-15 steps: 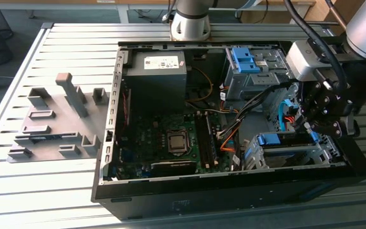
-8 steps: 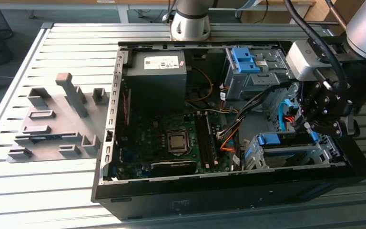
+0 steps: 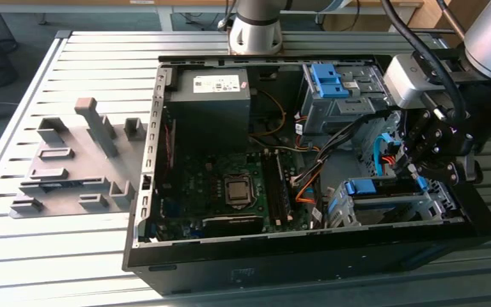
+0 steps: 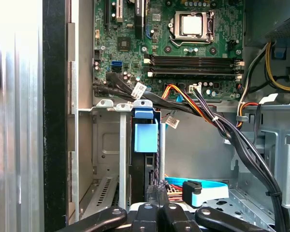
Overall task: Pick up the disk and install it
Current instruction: 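Insert the second disk wire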
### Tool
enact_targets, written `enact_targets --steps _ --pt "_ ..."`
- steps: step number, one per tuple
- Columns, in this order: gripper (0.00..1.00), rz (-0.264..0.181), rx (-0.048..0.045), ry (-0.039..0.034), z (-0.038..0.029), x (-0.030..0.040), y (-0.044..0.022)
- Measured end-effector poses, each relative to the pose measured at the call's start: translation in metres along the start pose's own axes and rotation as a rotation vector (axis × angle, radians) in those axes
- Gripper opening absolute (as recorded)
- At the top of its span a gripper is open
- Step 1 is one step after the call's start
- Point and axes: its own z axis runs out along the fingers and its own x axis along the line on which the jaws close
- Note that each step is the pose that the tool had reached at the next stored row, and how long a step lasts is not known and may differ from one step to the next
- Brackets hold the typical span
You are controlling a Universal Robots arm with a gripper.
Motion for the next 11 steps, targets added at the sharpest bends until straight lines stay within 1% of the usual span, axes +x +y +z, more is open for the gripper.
enact_targets --steps 3,4,7,8,11 --pt "0.11 0.000 0.0000 0.0000 0.0000 0.0001 0.0008" --pt "0.11 0.000 -0.0001 0.0001 -0.0001 0.0002 0.0033" --pt "0.11 0.000 -0.0001 0.0000 -0.0004 0.0005 0.0169" --pt "0.11 0.000 0.0000 0.0000 -0.0004 0.0005 0.0198" --pt "0.11 0.000 0.0000 -0.0001 -0.0005 0.0006 0.0205"
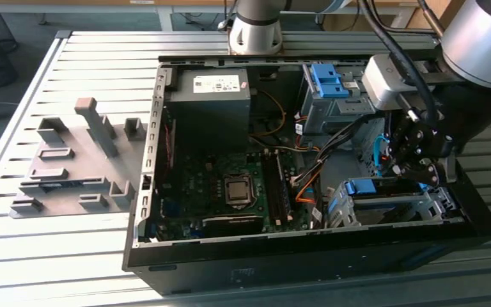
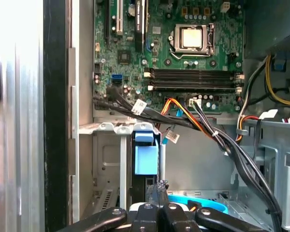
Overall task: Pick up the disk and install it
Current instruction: 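Insert the second disk wire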
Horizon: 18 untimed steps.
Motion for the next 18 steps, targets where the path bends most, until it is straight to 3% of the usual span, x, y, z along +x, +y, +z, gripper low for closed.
enact_targets --steps 2,9,18 --pt "0.11 0.000 -0.0001 0.0002 -0.0038 -0.0002 -0.0001" --pt "0.11 0.000 -0.0001 0.0000 -0.0295 -0.0025 -0.0008" --pt "0.11 0.000 0.0000 0.0020 -0.0392 -0.0149 -0.0010"
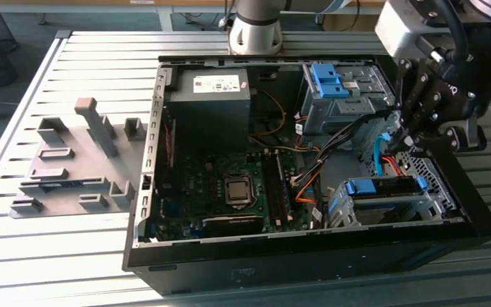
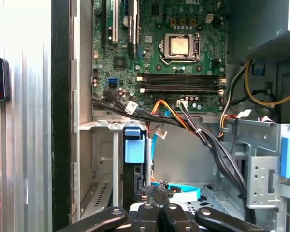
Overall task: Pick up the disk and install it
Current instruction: 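Insert the second disk wire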
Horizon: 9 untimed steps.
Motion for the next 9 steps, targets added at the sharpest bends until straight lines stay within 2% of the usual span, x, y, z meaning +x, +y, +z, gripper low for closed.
enact_targets --steps 6,7,8,9 --pt "0.11 0.000 0.0000 0.0062 0.0006 -0.0104 0.0001" --pt "0.17 0.000 0.0000 0.0073 0.0007 -0.0114 0.0000" --pt "0.17 0.000 0.0001 0.0079 0.0009 -0.0122 0.0000" --pt "0.24 0.000 0.0001 0.0089 0.0010 -0.0128 0.0001"
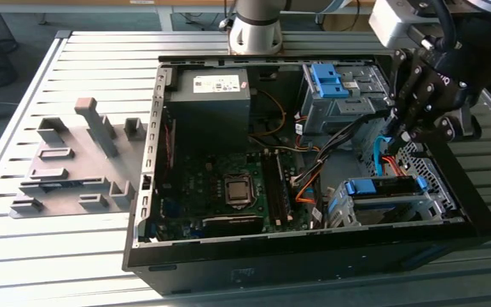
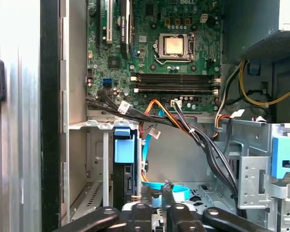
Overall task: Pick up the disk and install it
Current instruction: 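Insert the second disk wire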
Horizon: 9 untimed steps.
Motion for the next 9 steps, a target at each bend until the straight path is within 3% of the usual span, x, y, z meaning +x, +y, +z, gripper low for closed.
enact_targets --steps 3,6,9 --pt "0.24 0.000 0.0000 0.0065 0.0015 -0.0017 0.0001" --pt "0.24 0.000 0.0000 0.0190 0.0051 -0.0018 0.0002" --pt "0.24 -0.001 0.0001 0.0234 0.0102 -0.0017 -0.0001"
